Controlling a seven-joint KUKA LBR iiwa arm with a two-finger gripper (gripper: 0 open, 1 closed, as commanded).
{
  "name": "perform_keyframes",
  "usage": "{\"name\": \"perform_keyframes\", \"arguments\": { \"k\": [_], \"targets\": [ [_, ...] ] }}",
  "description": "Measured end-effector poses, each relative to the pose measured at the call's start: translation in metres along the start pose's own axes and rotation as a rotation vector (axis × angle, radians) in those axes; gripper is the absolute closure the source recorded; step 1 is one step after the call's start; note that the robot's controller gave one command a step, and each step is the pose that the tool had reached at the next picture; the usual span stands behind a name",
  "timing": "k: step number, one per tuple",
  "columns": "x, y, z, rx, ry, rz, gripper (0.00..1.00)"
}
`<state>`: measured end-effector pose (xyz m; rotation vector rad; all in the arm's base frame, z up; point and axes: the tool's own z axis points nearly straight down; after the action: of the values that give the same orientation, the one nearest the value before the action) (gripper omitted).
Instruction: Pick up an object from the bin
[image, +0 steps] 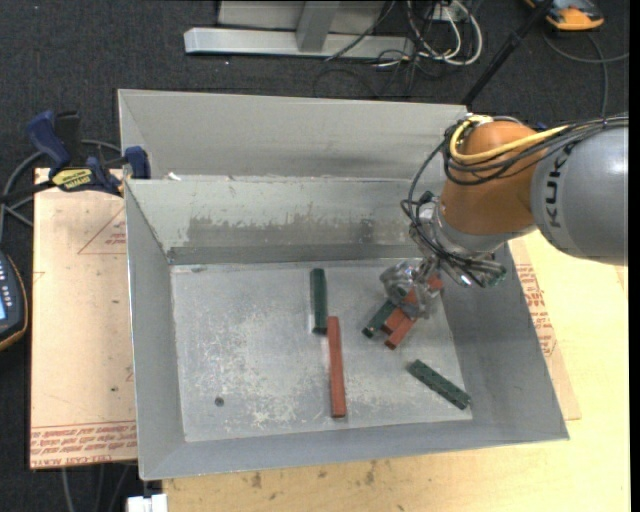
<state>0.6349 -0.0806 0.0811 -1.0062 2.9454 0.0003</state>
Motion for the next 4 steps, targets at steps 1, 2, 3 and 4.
{"name": "perform_keyframes", "arguments": {
  "k": [1,2,3,4],
  "targets": [
    [0.007,0.001,0.009,-0.006,0.019,0.0,0.0],
    [0.005,-0.002,0.002,-0.003,0.017,-0.001,1.0],
    [0.008,0.016,-0.164,-0.001,0.017,-0.025,1.0],
    [0.009,0.017,-0.158,-0.009,0.023,-0.024,0.0]
  ]
}}
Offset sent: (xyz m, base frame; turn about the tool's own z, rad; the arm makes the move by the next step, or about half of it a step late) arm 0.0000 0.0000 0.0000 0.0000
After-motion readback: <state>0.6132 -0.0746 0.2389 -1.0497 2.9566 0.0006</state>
